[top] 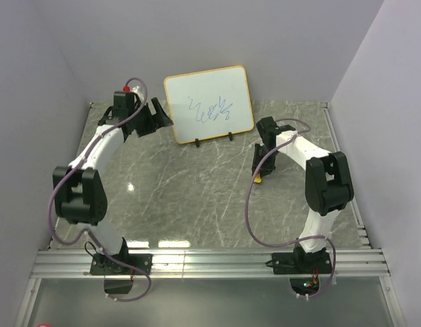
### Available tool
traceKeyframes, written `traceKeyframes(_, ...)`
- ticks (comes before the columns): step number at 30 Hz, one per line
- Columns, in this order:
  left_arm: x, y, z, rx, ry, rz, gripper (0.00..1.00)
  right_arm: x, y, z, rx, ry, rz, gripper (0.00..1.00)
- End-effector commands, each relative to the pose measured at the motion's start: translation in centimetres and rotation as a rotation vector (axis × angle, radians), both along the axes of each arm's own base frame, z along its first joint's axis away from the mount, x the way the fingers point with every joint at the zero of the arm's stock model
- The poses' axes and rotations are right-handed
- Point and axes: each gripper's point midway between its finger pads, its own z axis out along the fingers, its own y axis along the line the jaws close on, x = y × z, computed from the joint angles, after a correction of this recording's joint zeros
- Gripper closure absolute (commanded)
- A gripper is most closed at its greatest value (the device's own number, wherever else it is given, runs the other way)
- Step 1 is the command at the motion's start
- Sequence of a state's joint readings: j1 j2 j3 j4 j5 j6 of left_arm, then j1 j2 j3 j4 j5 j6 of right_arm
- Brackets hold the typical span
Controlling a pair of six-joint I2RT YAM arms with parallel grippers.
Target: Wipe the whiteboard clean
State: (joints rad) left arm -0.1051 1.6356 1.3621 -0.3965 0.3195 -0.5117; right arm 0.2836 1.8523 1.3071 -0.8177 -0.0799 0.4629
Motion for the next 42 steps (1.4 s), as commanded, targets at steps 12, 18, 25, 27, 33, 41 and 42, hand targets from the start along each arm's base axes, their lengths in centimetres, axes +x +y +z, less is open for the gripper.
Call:
traceKeyframes(12,14.7,0.3,-4.4,-0.37,-0.194,-0.224,0.17,6.7,7.4,12.4,0.282,-0.218,0.005,1.0)
traceKeyframes(18,14.7,-1.5,-4.6,-0.56,-0.225,-0.361,0.21,11.7,9.9,14.6,0.334,-0.298,0.015,1.0)
traceKeyframes(25,12.4,-1.7,-3.0,-0.617,-0.28,-0.434,0.23,16.0,12.9,15.1,0.456,-0.343,-0.008,1.0)
traceKeyframes(27,11.7,-0.9,-3.3,-0.596,-0.277,-0.406,0.23,16.4,13.8,14.6,0.498,-0.322,-0.019,1.0)
traceKeyframes(33,11.5,0.6,-3.6,-0.574,-0.264,-0.383,0.24,16.9,15.2,13.9,0.564,-0.32,-0.019,1.0)
traceKeyframes(41,12.5,5.4,-2.7,-0.57,-0.304,-0.255,0.27,18.4,16.6,16.0,0.65,-0.373,0.008,1.0)
traceKeyframes(42,11.9,5.2,-1.9,-0.575,-0.32,-0.281,0.28,18.5,16.7,16.1,0.655,-0.38,0.01,1.0)
